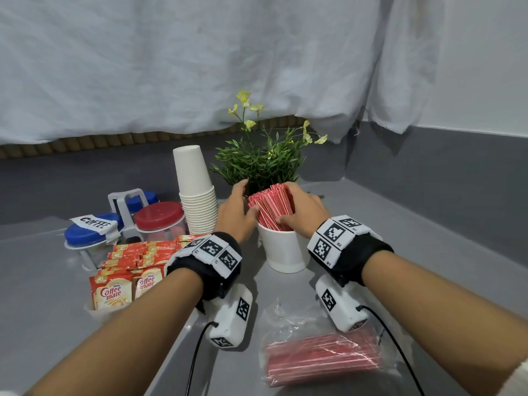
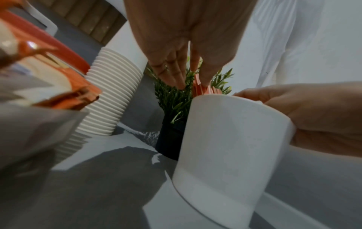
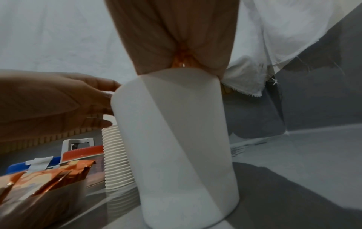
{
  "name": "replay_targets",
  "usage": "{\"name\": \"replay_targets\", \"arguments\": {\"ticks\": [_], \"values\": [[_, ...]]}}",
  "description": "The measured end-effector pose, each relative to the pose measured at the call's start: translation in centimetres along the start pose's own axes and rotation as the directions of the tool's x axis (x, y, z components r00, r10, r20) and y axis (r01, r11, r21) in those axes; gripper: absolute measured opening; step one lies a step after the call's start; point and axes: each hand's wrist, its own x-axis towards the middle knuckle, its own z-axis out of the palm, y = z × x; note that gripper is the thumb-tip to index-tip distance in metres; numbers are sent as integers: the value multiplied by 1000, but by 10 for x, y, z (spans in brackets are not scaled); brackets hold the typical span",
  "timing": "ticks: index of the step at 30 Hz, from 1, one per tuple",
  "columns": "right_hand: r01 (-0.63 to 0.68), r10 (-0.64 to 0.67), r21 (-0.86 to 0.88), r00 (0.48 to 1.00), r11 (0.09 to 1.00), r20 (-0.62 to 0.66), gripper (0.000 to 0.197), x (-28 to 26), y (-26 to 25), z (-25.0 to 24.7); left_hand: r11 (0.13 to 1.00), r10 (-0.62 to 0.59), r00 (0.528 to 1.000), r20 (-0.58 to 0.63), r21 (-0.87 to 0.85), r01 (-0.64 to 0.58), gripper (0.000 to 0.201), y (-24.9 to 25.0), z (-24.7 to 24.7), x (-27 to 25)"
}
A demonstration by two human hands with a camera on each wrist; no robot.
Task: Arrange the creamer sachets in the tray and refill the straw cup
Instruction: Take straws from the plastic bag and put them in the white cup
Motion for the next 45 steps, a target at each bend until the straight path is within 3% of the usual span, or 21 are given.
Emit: {"name": "replay_targets", "arguments": {"ticks": [3, 6, 11, 18, 22, 25, 28, 31, 35, 40, 45], "values": [[-35, 34, -30, 998, 999, -57, 47, 1, 0, 0, 997, 26, 993, -111, 75, -17, 35, -7, -4, 1], [5, -7, -44, 999, 999, -51, 62, 1, 1, 1, 993, 63, 990, -124, 108, -50, 36, -7, -9, 0], [79, -71, -193, 996, 978, 47, 70, 5, 2, 5, 965, 168, 983, 69, 191, -178, 45, -2, -1, -4], [191, -180, -163, 981, 968, 76, 67, -2, 5, -3, 904, 99, 983, 155, 399, -154, 44, 6, -1, -5], [200, -186, -180, 978, 963, 93, 62, -1, 5, -1, 920, 131, 969, 210, 340, -197, 57, 5, 3, -13], [195, -183, -147, 979, 970, 90, 64, -2, 6, -4, 917, 89, 961, 260, 354, -181, 58, 5, 3, -14], [150, -146, -46, 986, 988, 77, 65, -3, 6, -10, 917, 32, 960, 276, 373, -138, 64, 9, 1, -14], [74, -72, 165, 997, 983, -18, 61, -5, 7, -19, 937, -7, 970, 245, 339, -78, 69, 15, -2, -17], [-27, 53, 201, 991, 979, -124, 54, -12, 13, -38, 946, -19, 971, 237, 319, -59, 68, 23, -13, -25], [-99, 191, 409, 963, 907, -189, 35, -33, 19, -58, 971, -18, 976, 219, 236, -35, 68, 42, -31, -39], [-143, 251, 472, 952, 870, -174, 18, -70, 21, -69, 986, -29, 973, 228, 168, -10, 49, 73, -38, -73]]}}
